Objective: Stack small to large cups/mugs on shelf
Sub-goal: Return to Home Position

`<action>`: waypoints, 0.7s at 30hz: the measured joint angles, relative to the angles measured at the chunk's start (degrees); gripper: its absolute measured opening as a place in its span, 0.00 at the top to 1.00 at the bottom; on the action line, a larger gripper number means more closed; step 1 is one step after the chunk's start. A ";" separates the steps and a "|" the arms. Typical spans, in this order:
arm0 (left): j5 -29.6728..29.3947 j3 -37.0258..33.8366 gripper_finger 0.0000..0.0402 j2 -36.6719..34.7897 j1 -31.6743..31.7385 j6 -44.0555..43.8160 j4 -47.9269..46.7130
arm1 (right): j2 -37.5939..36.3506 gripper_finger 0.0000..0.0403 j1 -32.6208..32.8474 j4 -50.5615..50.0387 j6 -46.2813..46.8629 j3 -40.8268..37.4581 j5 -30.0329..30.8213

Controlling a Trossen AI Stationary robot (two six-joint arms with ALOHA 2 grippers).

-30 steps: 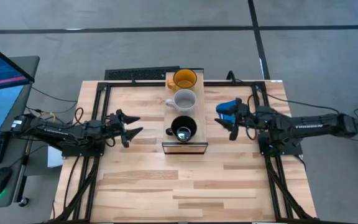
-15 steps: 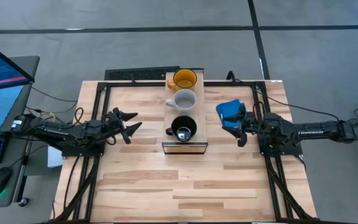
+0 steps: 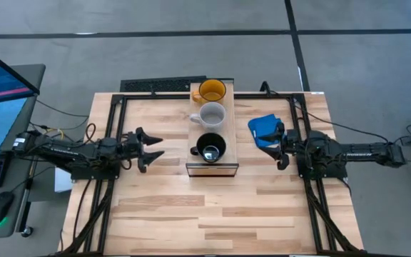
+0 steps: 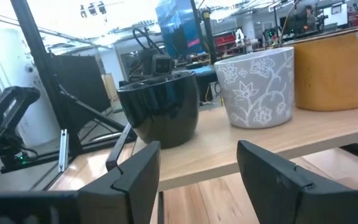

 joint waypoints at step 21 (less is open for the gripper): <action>24.07 0.02 0.31 0.00 23.30 2.76 -0.28 | 0.02 0.42 -19.21 -0.30 0.52 -0.02 -16.77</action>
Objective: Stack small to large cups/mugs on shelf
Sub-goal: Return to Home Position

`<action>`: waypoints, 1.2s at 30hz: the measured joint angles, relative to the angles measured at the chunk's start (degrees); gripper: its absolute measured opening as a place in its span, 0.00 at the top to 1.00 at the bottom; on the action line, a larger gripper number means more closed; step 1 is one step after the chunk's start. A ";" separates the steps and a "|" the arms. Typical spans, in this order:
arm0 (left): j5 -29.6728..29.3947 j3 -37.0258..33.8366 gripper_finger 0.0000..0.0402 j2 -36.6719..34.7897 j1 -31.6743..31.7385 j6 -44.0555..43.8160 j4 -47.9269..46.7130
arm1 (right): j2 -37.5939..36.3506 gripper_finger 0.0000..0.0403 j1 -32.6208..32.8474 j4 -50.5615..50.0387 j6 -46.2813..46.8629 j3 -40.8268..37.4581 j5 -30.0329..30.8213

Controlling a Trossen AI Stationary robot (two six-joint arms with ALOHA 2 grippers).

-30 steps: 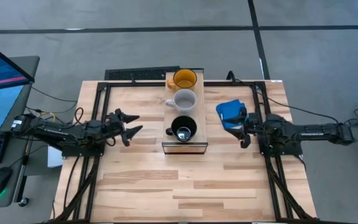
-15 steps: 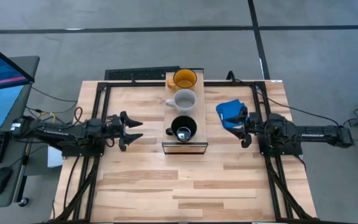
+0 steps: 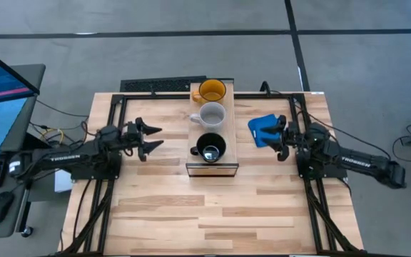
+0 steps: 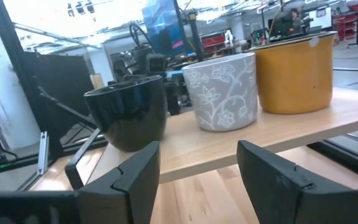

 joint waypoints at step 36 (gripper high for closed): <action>19.47 0.13 0.31 -28.34 22.79 -2.80 -28.95 | -14.58 0.42 -11.52 -10.59 4.33 -0.06 -10.02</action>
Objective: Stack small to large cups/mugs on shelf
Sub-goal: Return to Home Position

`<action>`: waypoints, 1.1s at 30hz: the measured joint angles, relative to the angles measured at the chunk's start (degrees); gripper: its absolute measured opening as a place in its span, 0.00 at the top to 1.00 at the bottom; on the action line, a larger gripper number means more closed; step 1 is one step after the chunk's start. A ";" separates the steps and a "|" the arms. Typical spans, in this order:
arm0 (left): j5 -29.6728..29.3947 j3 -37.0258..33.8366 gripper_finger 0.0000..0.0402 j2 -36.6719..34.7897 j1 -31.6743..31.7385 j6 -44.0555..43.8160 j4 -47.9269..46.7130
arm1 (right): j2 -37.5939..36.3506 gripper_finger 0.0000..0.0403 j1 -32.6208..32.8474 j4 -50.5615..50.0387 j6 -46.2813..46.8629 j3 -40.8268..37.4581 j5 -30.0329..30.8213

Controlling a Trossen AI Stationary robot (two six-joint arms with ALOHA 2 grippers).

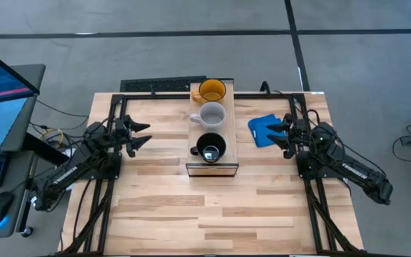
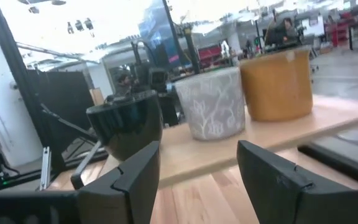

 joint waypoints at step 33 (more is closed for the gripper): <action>-0.05 -0.02 0.31 0.12 -0.02 -1.97 -0.50 | -1.97 0.42 0.79 -6.79 -3.04 0.00 10.87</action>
